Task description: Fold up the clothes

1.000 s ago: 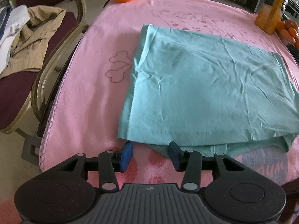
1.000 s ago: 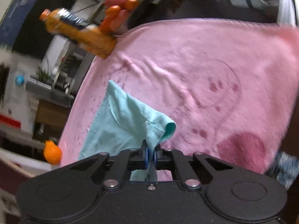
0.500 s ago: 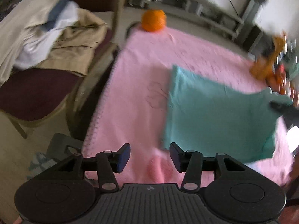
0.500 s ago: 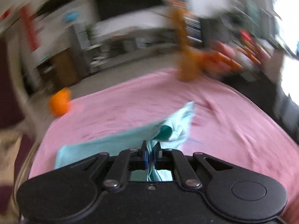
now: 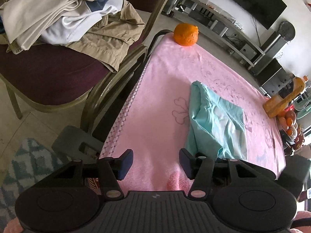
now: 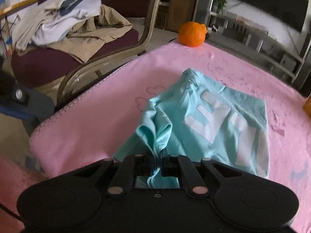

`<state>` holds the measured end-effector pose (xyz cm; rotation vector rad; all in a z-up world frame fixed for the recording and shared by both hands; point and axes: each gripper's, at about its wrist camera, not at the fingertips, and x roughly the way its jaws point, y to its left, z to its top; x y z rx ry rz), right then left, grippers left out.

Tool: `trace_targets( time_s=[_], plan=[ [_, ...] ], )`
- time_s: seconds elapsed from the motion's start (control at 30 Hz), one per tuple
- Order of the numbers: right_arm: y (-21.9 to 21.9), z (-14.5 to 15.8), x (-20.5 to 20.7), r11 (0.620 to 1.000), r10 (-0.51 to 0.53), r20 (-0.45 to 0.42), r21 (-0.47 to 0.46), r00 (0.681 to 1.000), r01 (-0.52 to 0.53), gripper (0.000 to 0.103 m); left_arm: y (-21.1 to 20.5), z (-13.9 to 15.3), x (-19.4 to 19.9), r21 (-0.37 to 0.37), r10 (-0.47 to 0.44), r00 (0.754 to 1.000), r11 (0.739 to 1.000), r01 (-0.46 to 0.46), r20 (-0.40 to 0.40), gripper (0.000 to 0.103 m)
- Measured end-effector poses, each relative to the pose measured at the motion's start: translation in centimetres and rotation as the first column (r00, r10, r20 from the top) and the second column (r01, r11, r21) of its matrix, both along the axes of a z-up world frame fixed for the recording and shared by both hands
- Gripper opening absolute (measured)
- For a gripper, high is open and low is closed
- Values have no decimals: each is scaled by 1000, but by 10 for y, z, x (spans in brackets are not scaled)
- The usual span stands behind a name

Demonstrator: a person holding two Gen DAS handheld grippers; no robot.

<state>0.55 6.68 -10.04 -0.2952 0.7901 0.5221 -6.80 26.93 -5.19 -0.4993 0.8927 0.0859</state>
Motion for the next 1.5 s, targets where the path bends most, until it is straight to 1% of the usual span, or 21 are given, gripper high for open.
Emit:
trace_targets(
  time_s=[0.07,0.17,0.23,0.33,0.4,0.53,0.6,0.67,0.7,0.73,0.77,0.83,0.93,0.97,1.03,1.13,1.2,1.27,1.37,1.43,1.5],
  plan=[
    [-4,9,-6,996,46,-61,75,997,-42,27,0,1,-2,4,7,1000,1000,-7,9,54],
    [-28,26,-16,957,190,-195,257,962,-137,30,0,2,-3,12,22,1000,1000,-22,14,53],
    [-50,38,-18,938,205,-241,323,949,-121,30,-4,1,1,33,16,1000,999,-17,5,50],
    [-91,54,-13,942,99,-241,336,965,-12,30,-24,3,11,116,-30,999,993,32,-18,41],
    [-118,58,-4,939,-7,-222,333,975,83,30,-46,3,24,178,-97,995,979,100,-23,19],
    [-151,50,15,923,-146,-217,320,965,212,24,-95,2,58,248,-241,970,939,237,-15,15],
    [-147,39,20,934,-121,-224,305,967,187,24,-112,-5,76,226,-300,954,927,298,-29,17],
    [-139,27,23,948,-82,-227,282,970,146,24,-121,-20,91,206,-319,942,920,334,-100,14],
    [-135,21,25,954,-63,-229,271,972,125,24,-122,-32,95,238,-299,937,911,337,-180,7],
    [-130,15,27,960,-43,-231,259,972,104,24,-121,-37,92,267,-285,932,902,339,-222,11],
    [-126,9,28,965,-24,-233,248,972,83,27,-120,-38,87,285,-285,931,895,344,-228,11],
    [-125,-1,23,989,18,-214,144,977,14,27,-119,-36,75,326,-286,928,877,354,-239,11],
    [-136,3,8,998,58,-156,43,986,-52,33,-117,-38,63,376,-263,929,859,349,-262,10],
    [-142,8,8,998,44,-147,54,988,-36,39,-116,-37,60,391,-247,934,857,335,-258,9],
    [-155,17,9,997,14,-131,76,991,-4,39,-113,-33,55,408,-220,948,863,298,-228,10],
    [-174,31,11,990,-27,-117,136,993,43,39,-114,-17,51,351,-248,963,896,270,-107,10],
    [-181,34,18,966,-34,-147,248,989,70,29,-118,-9,51,309,-277,960,911,274,-37,10],
    [-178,28,24,943,-17,-200,322,980,82,25,-138,-14,59,297,-342,939,893,339,-45,11],
    [-161,11,33,928,38,-262,367,964,63,25,-168,-38,66,347,-422,895,825,446,-147,17],
    [-147,-1,29,948,66,-264,317,962,22,25,-177,-46,60,395,-455,869,774,494,-195,17],
    [-140,-5,19,972,86,-230,234,969,-31,21,-175,-46,51,409,-469,858,755,513,-211,18]
  ],
)
